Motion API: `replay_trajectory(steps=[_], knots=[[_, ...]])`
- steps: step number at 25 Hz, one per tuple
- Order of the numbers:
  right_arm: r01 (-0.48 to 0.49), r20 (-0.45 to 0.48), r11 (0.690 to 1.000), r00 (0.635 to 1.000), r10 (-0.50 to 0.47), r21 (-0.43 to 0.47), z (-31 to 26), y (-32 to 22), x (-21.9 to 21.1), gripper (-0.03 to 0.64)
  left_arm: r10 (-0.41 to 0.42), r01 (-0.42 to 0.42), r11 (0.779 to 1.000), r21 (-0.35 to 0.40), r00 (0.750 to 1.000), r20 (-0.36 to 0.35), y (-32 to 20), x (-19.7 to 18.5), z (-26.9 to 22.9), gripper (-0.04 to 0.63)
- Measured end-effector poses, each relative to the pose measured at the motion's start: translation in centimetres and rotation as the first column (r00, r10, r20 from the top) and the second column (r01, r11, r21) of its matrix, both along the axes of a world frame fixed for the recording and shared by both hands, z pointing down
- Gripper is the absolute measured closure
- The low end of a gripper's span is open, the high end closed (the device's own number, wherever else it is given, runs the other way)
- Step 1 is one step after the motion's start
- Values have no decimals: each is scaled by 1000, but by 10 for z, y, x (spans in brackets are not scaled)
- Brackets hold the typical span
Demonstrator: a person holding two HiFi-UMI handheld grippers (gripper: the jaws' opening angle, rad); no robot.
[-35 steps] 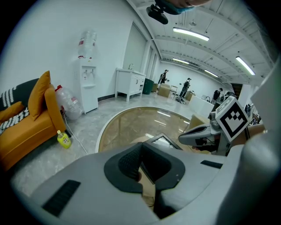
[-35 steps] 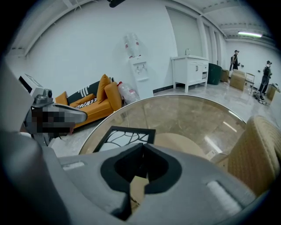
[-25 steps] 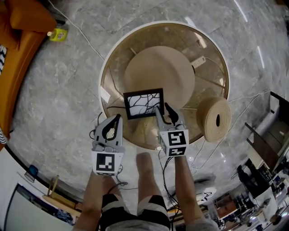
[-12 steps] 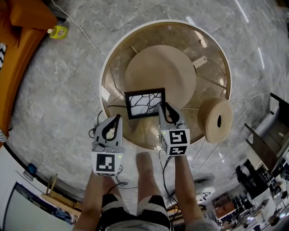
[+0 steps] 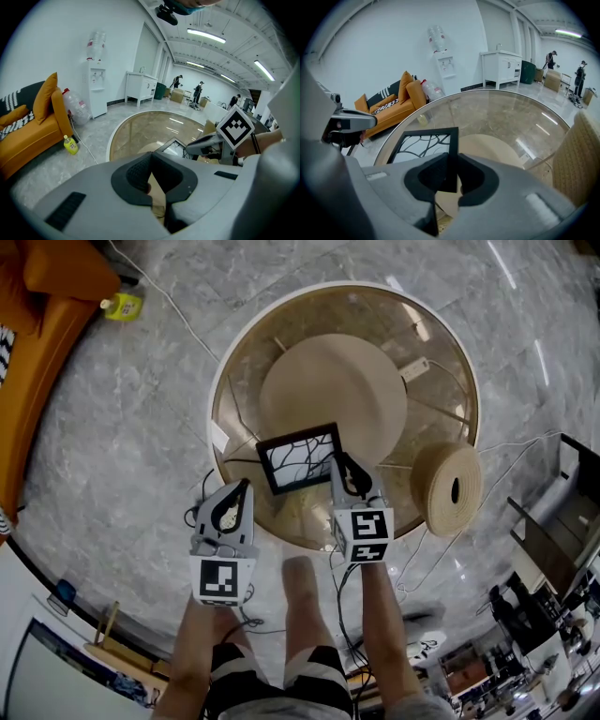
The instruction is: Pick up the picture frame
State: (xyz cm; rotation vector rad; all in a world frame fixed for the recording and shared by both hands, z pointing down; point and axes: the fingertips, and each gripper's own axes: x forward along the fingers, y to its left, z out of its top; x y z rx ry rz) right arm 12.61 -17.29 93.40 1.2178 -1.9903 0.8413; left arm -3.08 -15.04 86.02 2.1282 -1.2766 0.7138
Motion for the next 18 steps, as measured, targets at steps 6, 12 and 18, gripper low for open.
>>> replay_trajectory(steps=[6,12,18], knots=[[-16,1,999,1000,16,31,-13,-1,1,554,22,-23,999,35,1000,14,-4,-3,-11,578],[-33,8,997,999,33,72,-51,-5,1,554,14,-14,998,64,1000,5,-11,-2,-43,578],[-67,7,989,998,67,134,-108,-13,12,555,70,-73,986,151,997,29,-22,2,-92,578]])
